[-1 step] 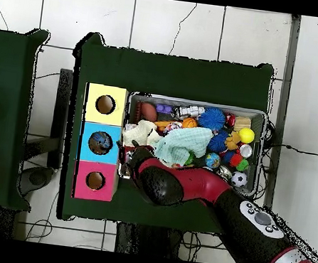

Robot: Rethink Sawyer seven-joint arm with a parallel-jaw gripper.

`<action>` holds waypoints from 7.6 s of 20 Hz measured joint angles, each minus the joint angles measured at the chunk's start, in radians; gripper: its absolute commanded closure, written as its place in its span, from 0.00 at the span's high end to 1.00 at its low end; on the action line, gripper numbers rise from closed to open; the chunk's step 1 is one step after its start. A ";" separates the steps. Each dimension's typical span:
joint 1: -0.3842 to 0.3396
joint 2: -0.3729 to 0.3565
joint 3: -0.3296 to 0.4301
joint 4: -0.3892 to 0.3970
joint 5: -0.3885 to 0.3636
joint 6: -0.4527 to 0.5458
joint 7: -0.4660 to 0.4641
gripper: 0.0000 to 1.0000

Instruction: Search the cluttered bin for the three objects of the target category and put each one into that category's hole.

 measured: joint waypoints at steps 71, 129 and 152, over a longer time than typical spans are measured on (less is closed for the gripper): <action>0.566 0.301 -0.889 -0.295 -0.064 -0.736 0.000 1.00; 0.604 0.270 -1.242 -0.473 0.068 -0.328 0.000 1.00; 0.551 0.067 -1.121 -0.472 -0.037 -0.133 0.000 1.00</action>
